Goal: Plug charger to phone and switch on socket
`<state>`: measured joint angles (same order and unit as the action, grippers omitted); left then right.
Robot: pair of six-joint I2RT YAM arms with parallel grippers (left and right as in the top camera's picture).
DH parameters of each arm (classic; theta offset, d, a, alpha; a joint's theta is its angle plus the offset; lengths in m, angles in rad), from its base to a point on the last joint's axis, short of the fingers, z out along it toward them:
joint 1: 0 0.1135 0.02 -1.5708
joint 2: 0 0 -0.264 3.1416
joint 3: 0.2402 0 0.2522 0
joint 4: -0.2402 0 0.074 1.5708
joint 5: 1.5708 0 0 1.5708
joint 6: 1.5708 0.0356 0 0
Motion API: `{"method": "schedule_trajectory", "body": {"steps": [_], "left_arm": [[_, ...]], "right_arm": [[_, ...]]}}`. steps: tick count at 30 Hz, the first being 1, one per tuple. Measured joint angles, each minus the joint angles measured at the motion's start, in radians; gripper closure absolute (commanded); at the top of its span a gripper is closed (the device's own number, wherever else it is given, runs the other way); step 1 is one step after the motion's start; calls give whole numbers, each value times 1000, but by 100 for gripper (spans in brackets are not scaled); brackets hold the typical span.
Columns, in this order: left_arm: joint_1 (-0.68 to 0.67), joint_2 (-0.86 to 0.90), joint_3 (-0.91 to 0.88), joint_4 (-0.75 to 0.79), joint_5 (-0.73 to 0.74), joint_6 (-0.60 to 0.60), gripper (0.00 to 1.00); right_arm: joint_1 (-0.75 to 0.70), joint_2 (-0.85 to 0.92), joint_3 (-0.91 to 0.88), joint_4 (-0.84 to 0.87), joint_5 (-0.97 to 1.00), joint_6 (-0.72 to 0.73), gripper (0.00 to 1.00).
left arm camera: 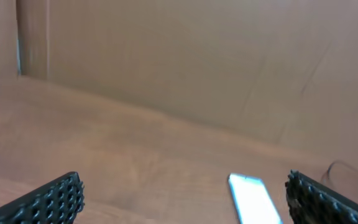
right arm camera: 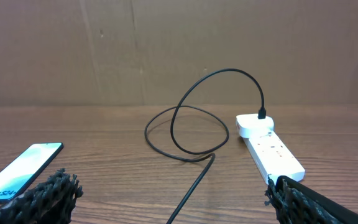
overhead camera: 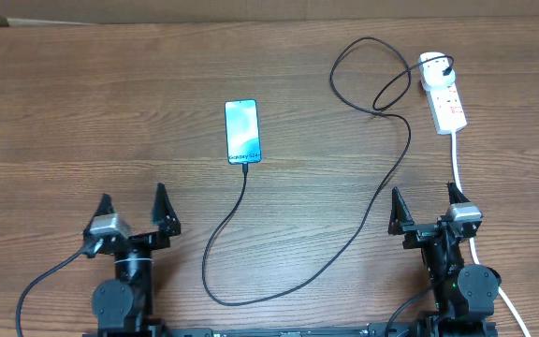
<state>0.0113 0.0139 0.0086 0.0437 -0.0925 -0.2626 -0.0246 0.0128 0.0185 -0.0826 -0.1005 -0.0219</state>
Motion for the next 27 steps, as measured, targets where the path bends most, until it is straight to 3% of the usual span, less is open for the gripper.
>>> {"method": "schedule_trajectory", "body": {"steps": [8,27], "left_arm": [[-7,-1,0,-113,-6,135,1],[23,-1,0,-120,43,195,1]], "right_arm": [[0,0,0,0,0,0,0],[0,0,0,0,0,0,0]]}}
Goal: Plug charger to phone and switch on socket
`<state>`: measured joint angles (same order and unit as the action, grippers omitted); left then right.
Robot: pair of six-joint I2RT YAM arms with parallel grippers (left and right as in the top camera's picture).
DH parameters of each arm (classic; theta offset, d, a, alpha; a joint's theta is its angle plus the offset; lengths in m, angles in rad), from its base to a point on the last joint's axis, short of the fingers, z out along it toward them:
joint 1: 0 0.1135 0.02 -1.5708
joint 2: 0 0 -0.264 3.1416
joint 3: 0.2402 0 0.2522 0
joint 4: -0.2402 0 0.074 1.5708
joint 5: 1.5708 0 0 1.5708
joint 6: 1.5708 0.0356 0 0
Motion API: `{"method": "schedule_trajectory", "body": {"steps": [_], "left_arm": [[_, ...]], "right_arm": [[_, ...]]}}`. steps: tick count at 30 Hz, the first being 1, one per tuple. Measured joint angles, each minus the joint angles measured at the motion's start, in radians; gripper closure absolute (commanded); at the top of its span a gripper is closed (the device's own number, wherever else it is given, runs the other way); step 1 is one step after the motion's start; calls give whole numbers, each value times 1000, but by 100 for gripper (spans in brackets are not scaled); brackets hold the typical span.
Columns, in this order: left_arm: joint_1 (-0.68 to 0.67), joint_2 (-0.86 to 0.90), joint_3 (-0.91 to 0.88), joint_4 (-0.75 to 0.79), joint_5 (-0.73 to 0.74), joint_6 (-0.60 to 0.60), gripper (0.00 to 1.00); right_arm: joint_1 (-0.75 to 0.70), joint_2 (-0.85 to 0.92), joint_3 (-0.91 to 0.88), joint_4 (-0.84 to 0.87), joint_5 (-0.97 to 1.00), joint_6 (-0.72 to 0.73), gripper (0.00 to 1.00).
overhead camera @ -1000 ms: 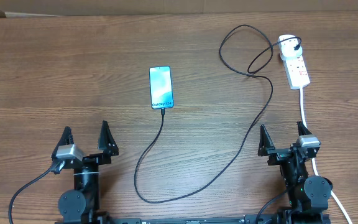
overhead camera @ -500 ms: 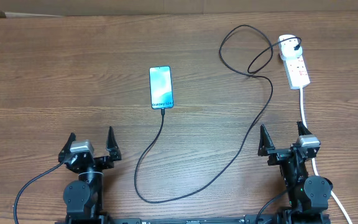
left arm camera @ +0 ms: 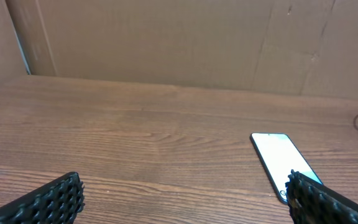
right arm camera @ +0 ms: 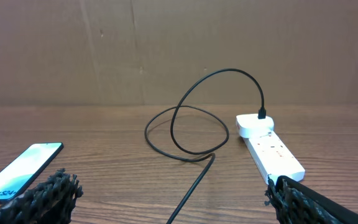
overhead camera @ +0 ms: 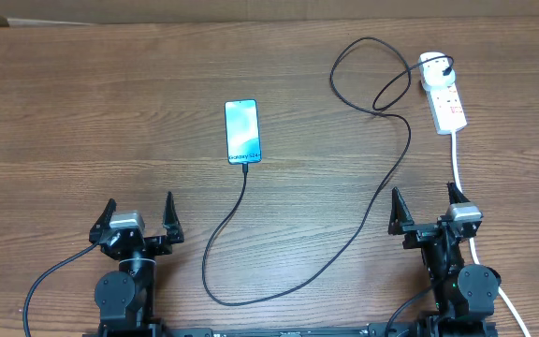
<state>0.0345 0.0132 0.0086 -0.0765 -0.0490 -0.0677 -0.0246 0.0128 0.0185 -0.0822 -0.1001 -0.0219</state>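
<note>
The phone [overhead camera: 242, 130] lies screen up, lit, mid-table; it also shows as the phone [left arm camera: 283, 159] and the phone [right arm camera: 18, 169]. The black charger cable [overhead camera: 313, 258] meets the phone's near end, loops right and runs up to the white socket strip [overhead camera: 443, 97], also seen as the strip [right arm camera: 269, 147], with the plug in its far end. My left gripper [overhead camera: 139, 217] is open near the front left edge, nothing between its fingers. My right gripper [overhead camera: 428, 209] is open at the front right, beside the strip's white lead.
The strip's white lead [overhead camera: 460, 168] runs down the table's right side past my right arm. A cardboard wall [right arm camera: 179, 50] backs the wooden table [overhead camera: 82, 112] at its far edge.
My left gripper has turned from angled leftward to facing straight up the table, and sits slightly nearer the front edge. Phone, cable, socket strip and right arm are as before.
</note>
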Motion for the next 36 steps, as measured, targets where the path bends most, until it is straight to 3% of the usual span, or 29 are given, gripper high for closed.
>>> {"method": "schedule_trajectory", "body": {"steps": [36], "left_arm": [[0,0,0,1,-26,56,0]], "right_arm": [[0,0,0,0,0,0,0]]}}
